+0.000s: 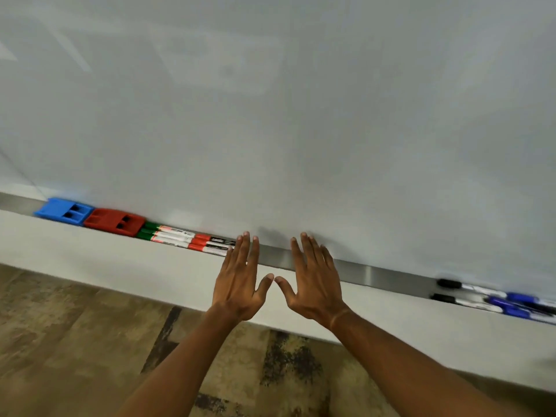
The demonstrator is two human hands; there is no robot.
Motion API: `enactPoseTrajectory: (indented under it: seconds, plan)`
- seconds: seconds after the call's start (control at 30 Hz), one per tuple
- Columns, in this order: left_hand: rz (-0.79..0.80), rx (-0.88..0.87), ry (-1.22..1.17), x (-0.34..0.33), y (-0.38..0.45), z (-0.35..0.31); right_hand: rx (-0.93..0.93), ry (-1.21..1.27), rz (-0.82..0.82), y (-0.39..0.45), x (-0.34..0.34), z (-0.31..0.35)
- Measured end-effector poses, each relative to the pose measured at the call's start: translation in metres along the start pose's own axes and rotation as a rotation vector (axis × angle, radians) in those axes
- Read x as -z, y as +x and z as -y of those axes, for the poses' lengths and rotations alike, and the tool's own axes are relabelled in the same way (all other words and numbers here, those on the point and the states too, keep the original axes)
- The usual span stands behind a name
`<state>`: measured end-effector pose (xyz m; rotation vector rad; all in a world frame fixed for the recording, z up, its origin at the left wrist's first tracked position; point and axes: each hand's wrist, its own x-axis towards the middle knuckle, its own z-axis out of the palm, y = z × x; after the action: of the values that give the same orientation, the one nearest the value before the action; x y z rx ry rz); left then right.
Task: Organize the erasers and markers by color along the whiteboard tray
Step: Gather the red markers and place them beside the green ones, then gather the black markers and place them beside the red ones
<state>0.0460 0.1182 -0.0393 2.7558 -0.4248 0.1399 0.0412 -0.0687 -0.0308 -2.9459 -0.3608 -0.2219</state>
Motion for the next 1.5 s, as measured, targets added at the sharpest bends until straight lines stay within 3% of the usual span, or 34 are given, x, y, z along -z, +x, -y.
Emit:
enactPoseTrajectory:
  seconds: [0.4, 0.83, 1.07, 1.33, 1.5]
  plan:
    - [0.068, -0.155, 0.006, -0.046, 0.019, -0.134, -0.221, 0.001, -0.039, -0.075, 0.038, -0.132]
    - [0.101, -0.079, -0.002, -0.103, 0.010, -0.293, -0.270, -0.016, -0.022, -0.163, 0.050, -0.284]
    - [0.133, -0.023, -0.071, -0.120, 0.006, -0.325, -0.273, -0.015, -0.025, -0.177, 0.046, -0.320]
    - [0.178, 0.038, -0.256, -0.132, 0.007, -0.343, -0.243, -0.047, 0.152, -0.169, 0.049, -0.348]
    - [0.182, 0.092, -0.464, -0.130, 0.008, -0.348, -0.296, 0.067, 0.200, -0.156, 0.057, -0.356]
